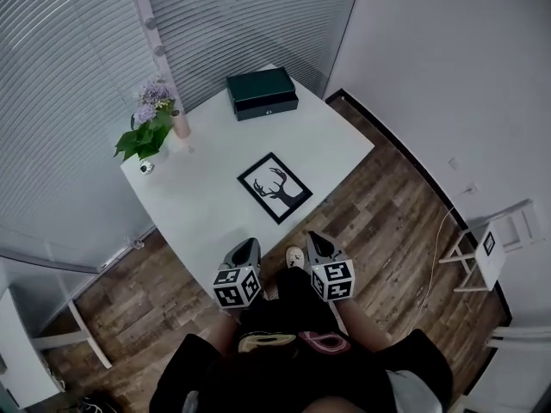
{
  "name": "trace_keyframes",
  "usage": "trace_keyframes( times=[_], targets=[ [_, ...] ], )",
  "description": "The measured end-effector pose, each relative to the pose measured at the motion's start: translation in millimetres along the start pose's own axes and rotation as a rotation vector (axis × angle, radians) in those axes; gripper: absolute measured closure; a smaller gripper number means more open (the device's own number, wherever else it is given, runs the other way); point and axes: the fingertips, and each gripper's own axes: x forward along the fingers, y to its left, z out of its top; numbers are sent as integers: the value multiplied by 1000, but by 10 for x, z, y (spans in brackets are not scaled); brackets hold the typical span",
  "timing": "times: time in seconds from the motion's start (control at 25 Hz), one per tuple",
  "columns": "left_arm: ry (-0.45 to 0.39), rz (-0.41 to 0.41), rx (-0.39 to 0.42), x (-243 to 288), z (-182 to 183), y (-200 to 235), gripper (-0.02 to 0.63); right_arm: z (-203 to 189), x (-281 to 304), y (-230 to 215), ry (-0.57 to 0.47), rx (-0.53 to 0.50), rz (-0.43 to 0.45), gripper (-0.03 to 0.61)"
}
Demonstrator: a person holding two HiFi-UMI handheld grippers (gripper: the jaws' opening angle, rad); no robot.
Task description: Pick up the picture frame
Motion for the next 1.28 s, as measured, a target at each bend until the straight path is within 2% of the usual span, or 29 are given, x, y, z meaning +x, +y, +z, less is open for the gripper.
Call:
trace_keyframes(
  times=[0.24, 0.4, 0.68, 0.88, 0.92, 1.0, 1.16, 1.28],
  targets=[
    [-9, 70, -50, 254, 133, 60, 594, 237, 405, -181, 15, -15, 77, 566],
    [-4, 86, -72, 485, 238, 36, 594, 405, 665, -353, 19, -45, 114, 566],
    [-7, 164, -119, 817, 372, 63, 594, 537, 1058, -592, 53, -85, 173, 558],
    [5, 239, -145, 1016, 399, 136, 589, 529, 1315, -710, 100, -112, 216, 514],
    [5, 247, -152, 1049, 411, 138, 574, 533, 1353, -735, 108, -114, 223, 501],
    [6, 258, -170, 1110, 426, 147, 504, 547, 1432, -771, 123, -115, 241, 462],
    [7, 306, -216, 1202, 399, 194, 477, 594, 1574, -820, 136, -135, 277, 412],
    [7, 335, -244, 1276, 382, 218, 426, 618, 1683, -821, 140, -165, 305, 400]
  ],
)
